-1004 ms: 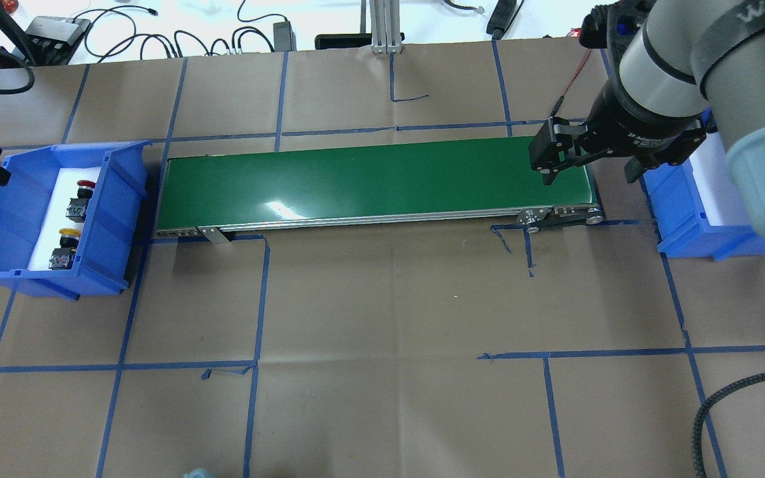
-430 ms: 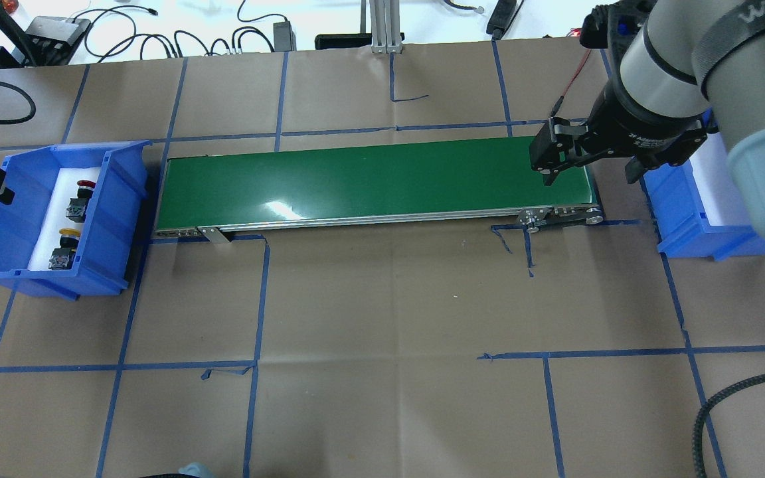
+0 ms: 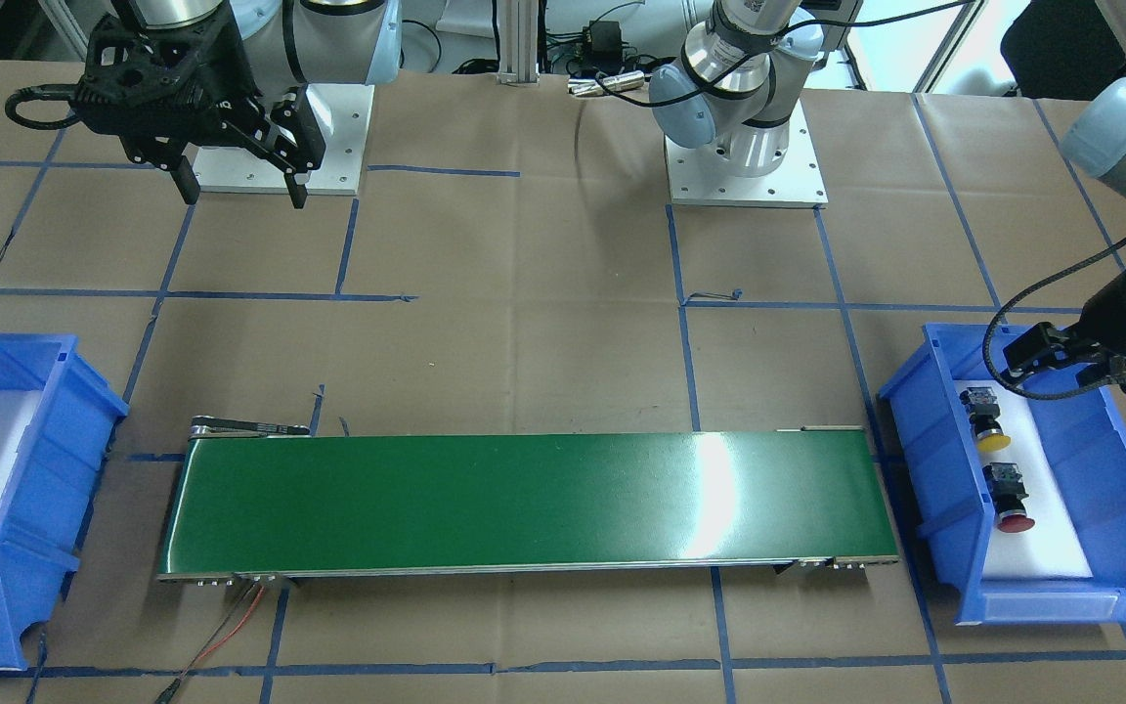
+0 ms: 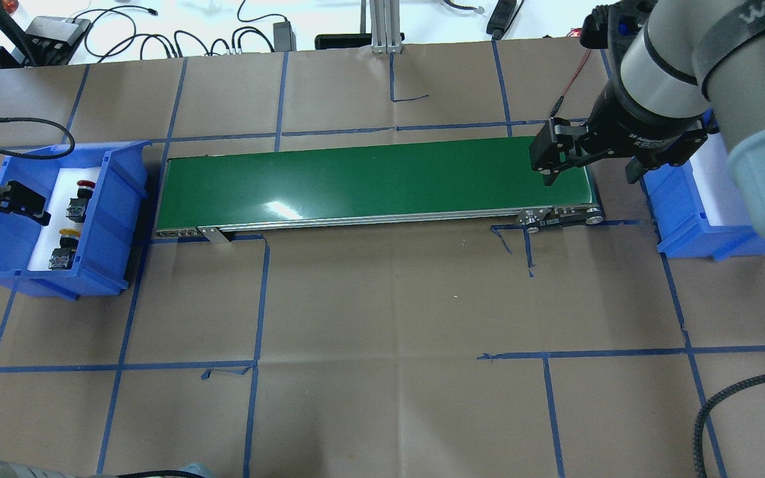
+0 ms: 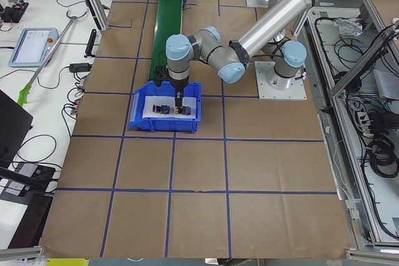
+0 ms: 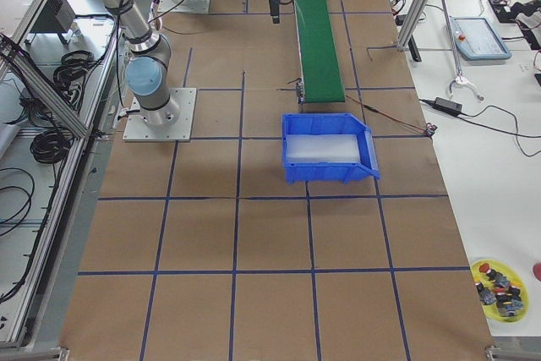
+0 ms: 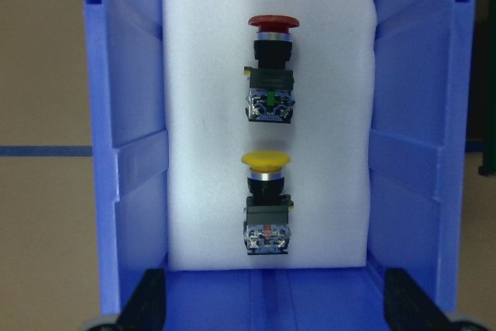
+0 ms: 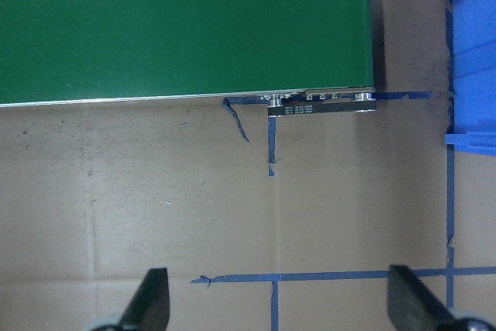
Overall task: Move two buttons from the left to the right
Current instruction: 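Lower the left gripper into the bin and grasp the yellow button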
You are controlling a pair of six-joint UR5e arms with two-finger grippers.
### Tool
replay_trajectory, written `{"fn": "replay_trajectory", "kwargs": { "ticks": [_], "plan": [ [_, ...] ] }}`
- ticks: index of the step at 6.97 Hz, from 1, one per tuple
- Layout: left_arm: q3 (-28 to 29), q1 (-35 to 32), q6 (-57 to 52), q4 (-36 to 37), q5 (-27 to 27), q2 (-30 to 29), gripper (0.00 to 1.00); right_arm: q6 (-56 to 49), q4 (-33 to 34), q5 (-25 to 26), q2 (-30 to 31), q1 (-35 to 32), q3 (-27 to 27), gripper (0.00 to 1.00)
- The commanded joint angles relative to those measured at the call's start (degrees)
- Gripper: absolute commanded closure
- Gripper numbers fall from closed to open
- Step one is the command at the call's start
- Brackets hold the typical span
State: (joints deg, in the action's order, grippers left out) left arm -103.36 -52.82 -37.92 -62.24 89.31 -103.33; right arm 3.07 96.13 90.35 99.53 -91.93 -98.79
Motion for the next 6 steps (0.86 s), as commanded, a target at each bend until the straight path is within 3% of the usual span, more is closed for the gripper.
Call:
{"fn": "replay_trajectory", "kwargs": {
  "ticks": [1, 3, 6],
  "plan": [
    [-3.7, 0.0, -0.1, 5.9, 0.0, -2.8, 0.01, 0.0, 0.0, 0.0, 0.0, 0.0, 0.0, 0.00],
    [-6.8, 0.1, -0.1, 13.2, 0.0, -6.4, 0.01, 0.0, 0.0, 0.0, 0.0, 0.0, 0.0, 0.00],
    [-8.4, 0.1, -0.1, 14.7, 0.7, -7.0, 0.03, 0.0, 0.0, 0.0, 0.0, 0.0, 0.0, 0.00]
  ]
}}
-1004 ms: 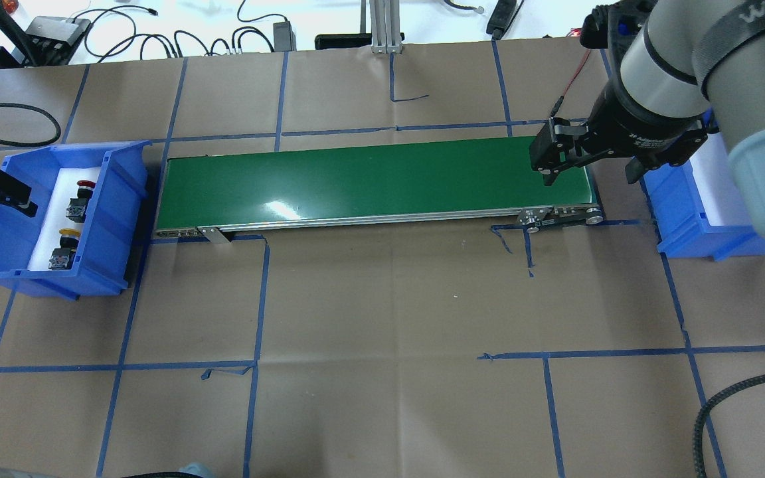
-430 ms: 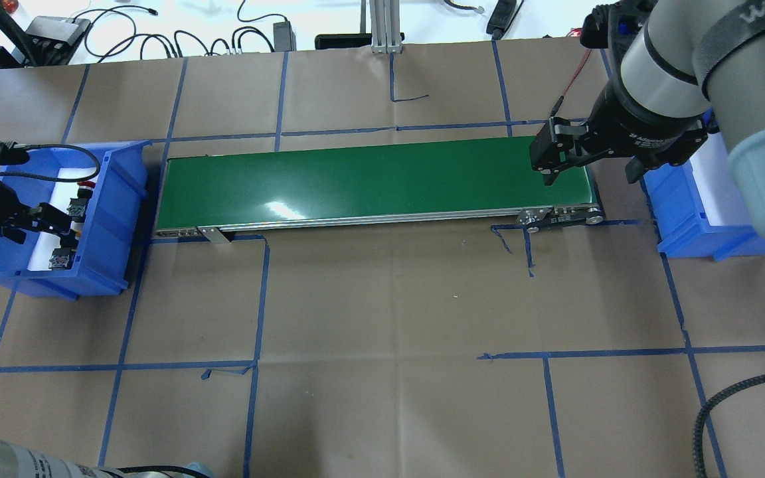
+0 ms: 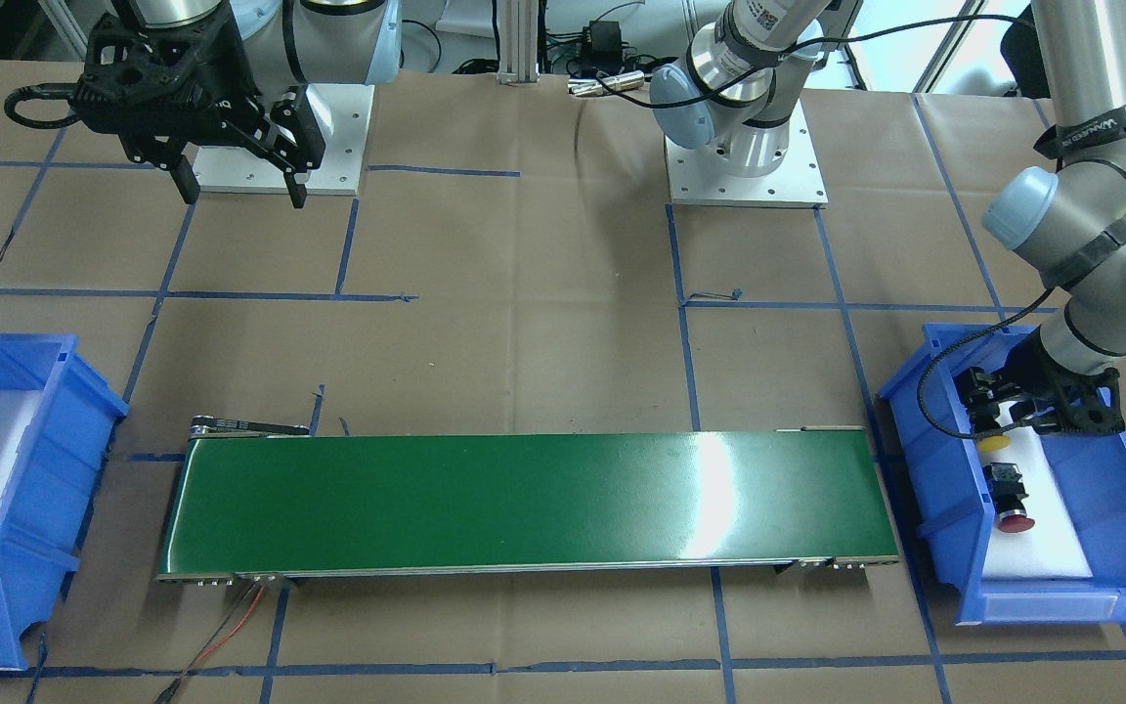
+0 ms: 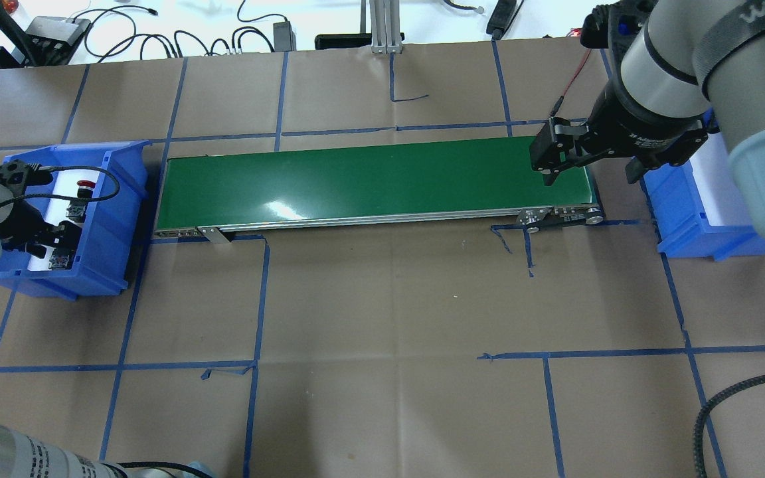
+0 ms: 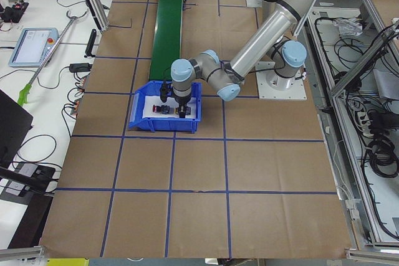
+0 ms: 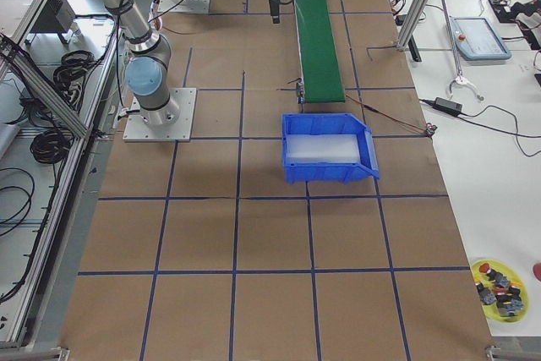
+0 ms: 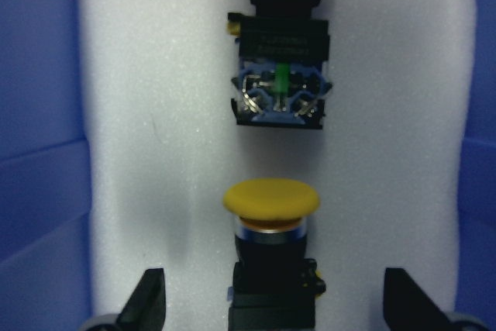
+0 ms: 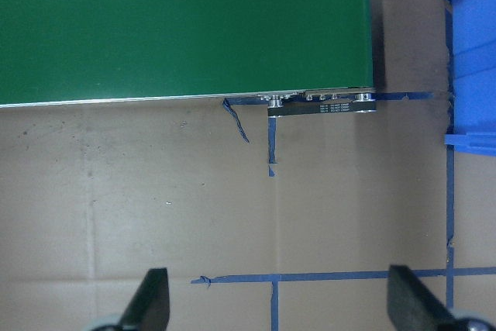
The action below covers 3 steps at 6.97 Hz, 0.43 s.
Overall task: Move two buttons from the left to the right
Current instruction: 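Lower the left gripper into the bin and grasp the yellow button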
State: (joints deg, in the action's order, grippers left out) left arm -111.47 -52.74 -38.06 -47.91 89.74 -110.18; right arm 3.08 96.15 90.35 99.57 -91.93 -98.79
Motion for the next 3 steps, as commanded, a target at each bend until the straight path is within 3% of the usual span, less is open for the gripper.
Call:
{"fn": "replay_trajectory", "kwargs": {
  "ticks": [1, 3],
  "plan": [
    [-0.3, 0.0, 0.1, 0.4, 0.3, -0.1, 0.28, 0.0, 0.0, 0.0, 0.0, 0.0, 0.0, 0.00],
    [0.5, 0.0, 0.6, 0.3, 0.3, 0.1, 0.73, 0.0, 0.0, 0.0, 0.0, 0.0, 0.0, 0.00]
  ]
}}
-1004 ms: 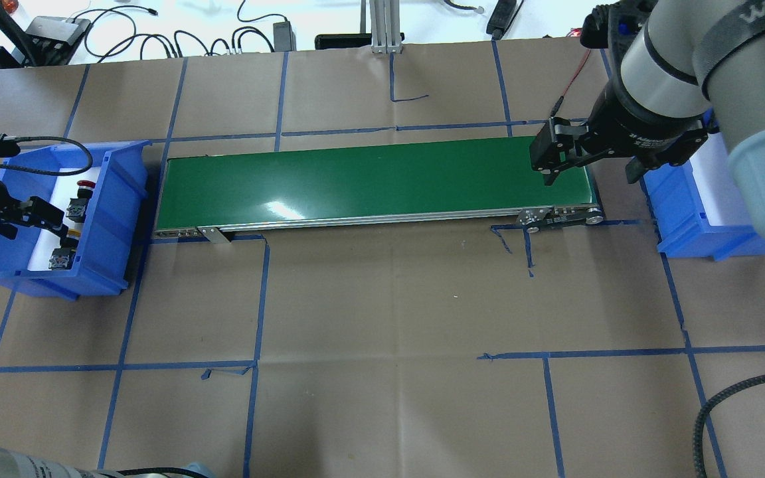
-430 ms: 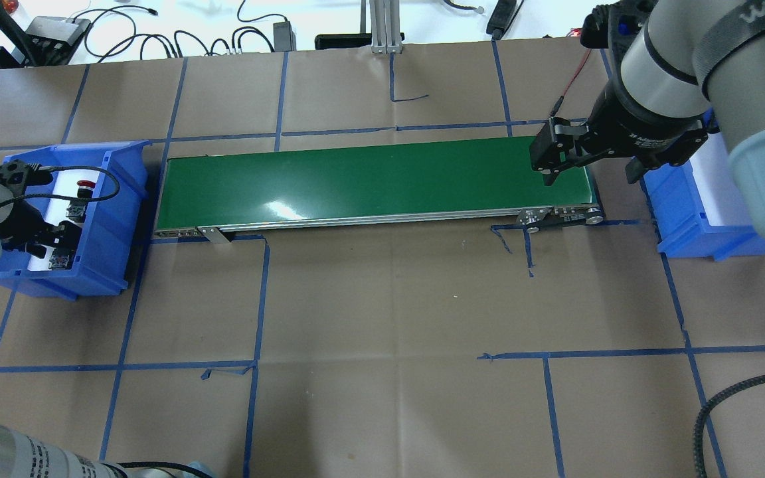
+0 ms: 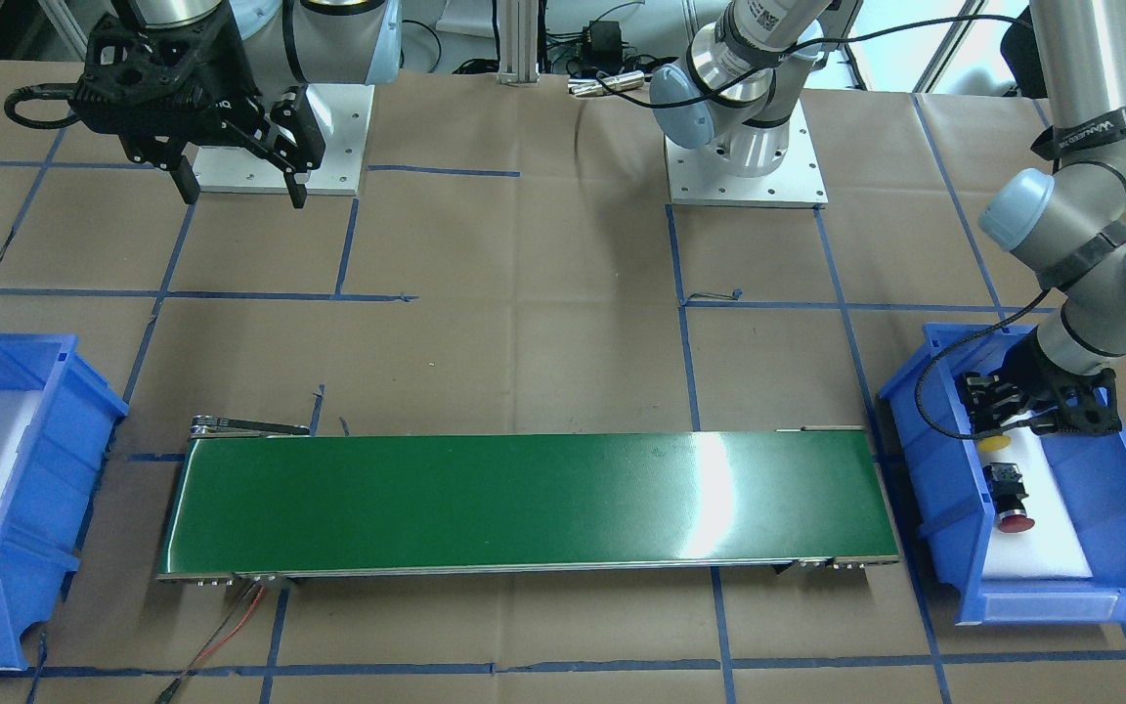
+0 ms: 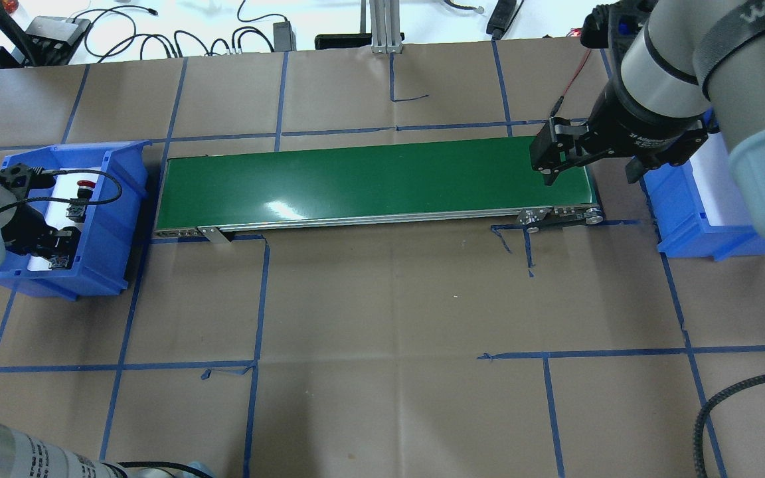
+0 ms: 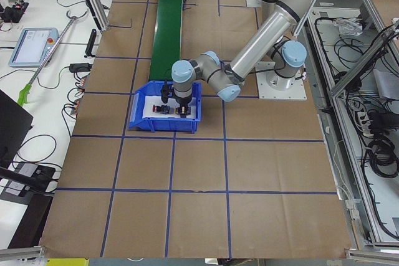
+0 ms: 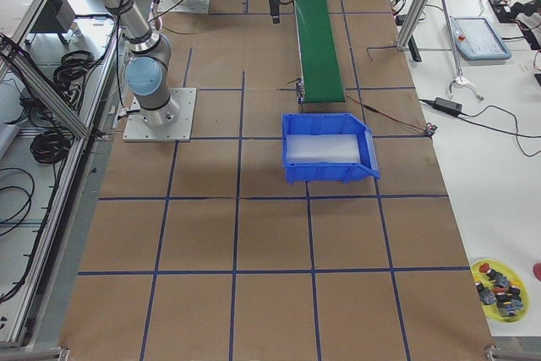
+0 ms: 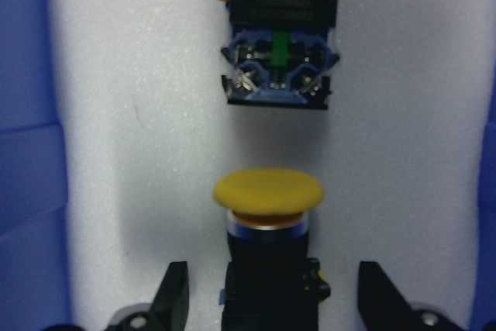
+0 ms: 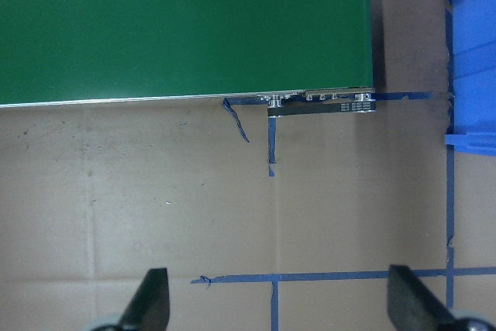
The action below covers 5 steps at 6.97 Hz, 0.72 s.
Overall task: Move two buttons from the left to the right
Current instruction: 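Lower the left gripper into the bin and grasp the yellow button, then lift the yellow button and carry it over the conveyor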
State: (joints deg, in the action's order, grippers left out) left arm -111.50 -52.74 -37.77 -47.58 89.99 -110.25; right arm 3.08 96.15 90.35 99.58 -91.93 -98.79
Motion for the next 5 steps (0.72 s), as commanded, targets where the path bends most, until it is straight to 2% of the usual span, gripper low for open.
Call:
{"fn": "replay_trajectory", "kwargs": {
  "ticks": [1, 2, 3, 5],
  "plan": [
    [0.8, 0.0, 0.9, -0.2, -0.1, 0.7, 0.85, 0.0, 0.0, 0.0, 0.0, 0.0, 0.0, 0.00],
    [0.9, -0.2, 1.0, -0.6, -0.2, 1.8, 0.93, 0.0, 0.0, 0.0, 0.0, 0.0, 0.0, 0.00],
    [2.2, -0.2, 1.0, -1.0, -0.3, 3.1, 0.94, 0.0, 0.0, 0.0, 0.1, 0.0, 0.0, 0.00],
    [6.0, -0.3, 0.9, -9.3, -0.3, 7.6, 0.94, 0.0, 0.0, 0.0, 0.2, 0.0, 0.1, 0.00]
  ]
}}
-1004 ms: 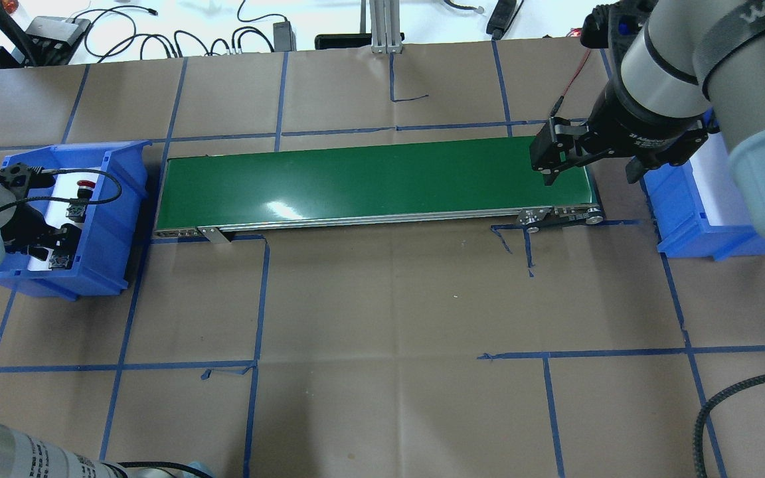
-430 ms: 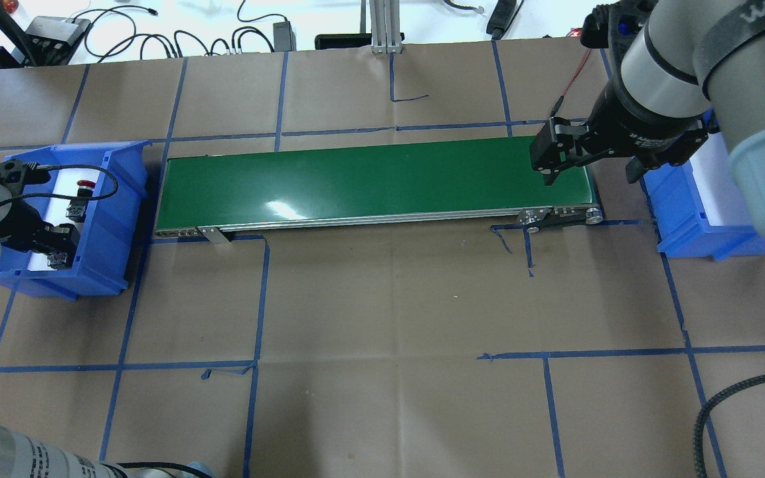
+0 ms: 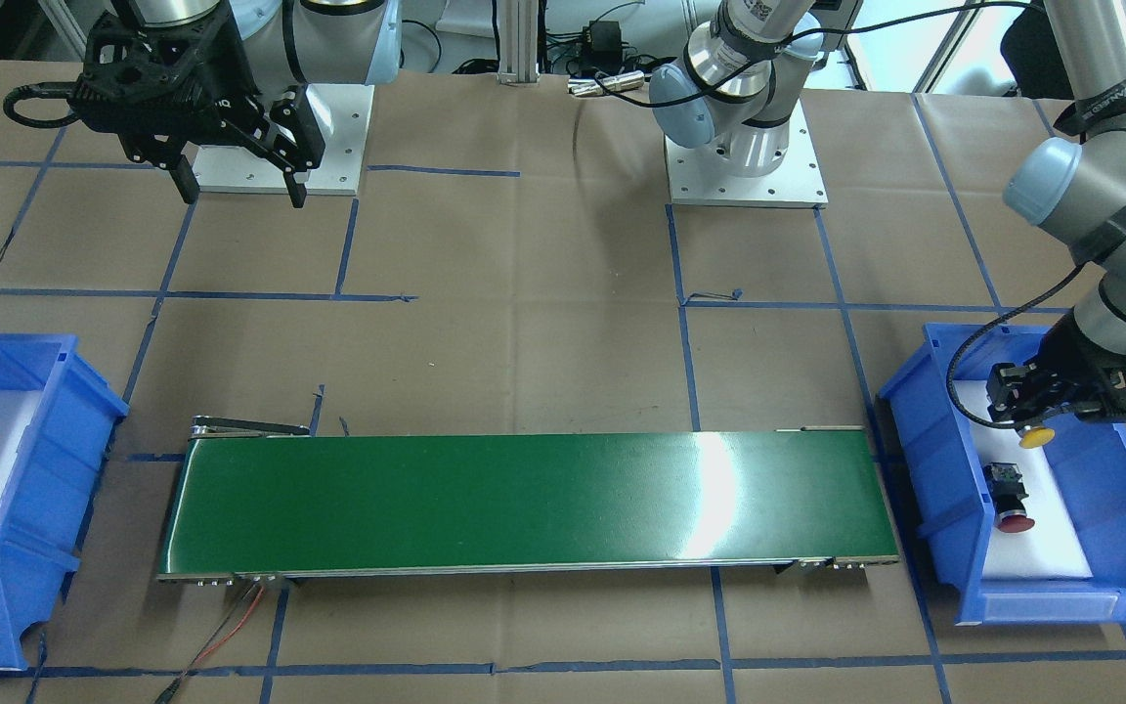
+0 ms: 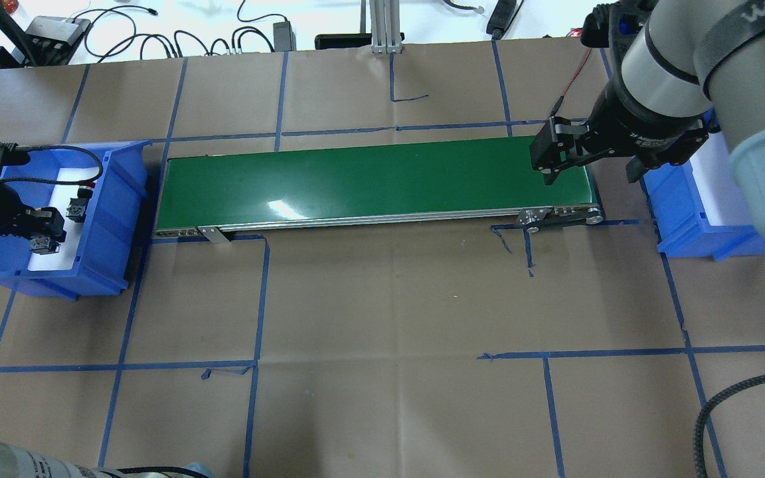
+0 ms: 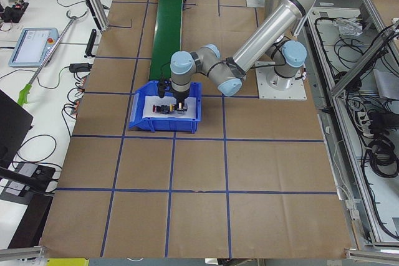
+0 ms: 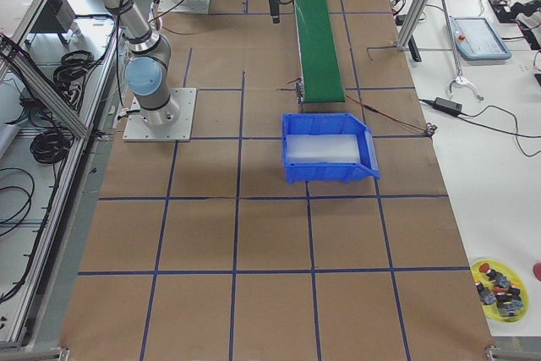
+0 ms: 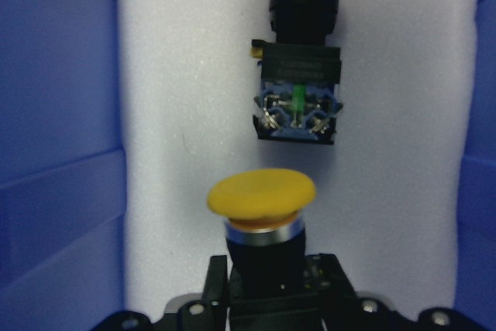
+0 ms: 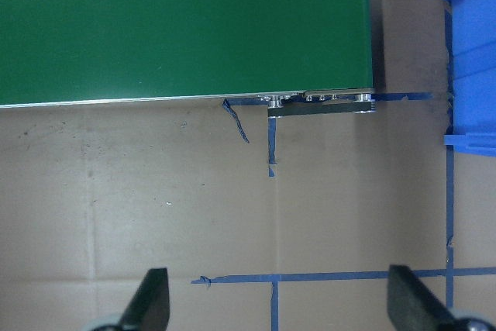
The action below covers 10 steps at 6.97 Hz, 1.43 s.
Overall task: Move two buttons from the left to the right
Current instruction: 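Lift the yellow button and carry it over the conveyor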
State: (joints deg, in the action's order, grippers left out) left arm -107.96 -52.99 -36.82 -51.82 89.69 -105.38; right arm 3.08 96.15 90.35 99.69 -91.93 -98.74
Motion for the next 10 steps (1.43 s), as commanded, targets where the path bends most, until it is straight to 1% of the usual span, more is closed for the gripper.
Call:
{"fn": "replay_trajectory", "kwargs": {
  "ticks": [1, 3, 4, 5, 7, 8, 10],
  "plan": [
    [6.7, -0.2, -0.1, -11.7, 0.1, 3.6, 0.94, 0.0, 0.0, 0.0, 0.0, 0.0, 0.0, 0.00],
    [16.5, -1.3, -0.8, -22.7, -0.1, 2.5, 0.94, 0.0, 0.0, 0.0, 0.1, 0.0, 0.0, 0.00],
    [20.3, -3.0, -1.1, -26.3, -0.2, 1.5, 0.94, 0.0, 0.0, 0.0, 0.1, 0.0, 0.0, 0.00],
    [22.5, -5.5, -1.1, -27.6, -0.2, 1.0, 0.94, 0.0, 0.0, 0.0, 0.1, 0.0, 0.0, 0.00],
    [23.4, -12.5, 0.3, -27.3, -0.4, 1.0, 0.94, 0.0, 0.0, 0.0, 0.1, 0.0, 0.0, 0.00],
    [23.4, -17.2, 3.1, -26.7, -0.2, 1.0, 0.94, 0.0, 0.0, 0.0, 0.1, 0.0, -0.1, 0.00],
    [23.2, -26.4, 15.4, -26.7, 0.0, -0.3, 0.94, 0.0, 0.0, 0.0, 0.1, 0.0, -0.1, 0.00]
  ]
}}
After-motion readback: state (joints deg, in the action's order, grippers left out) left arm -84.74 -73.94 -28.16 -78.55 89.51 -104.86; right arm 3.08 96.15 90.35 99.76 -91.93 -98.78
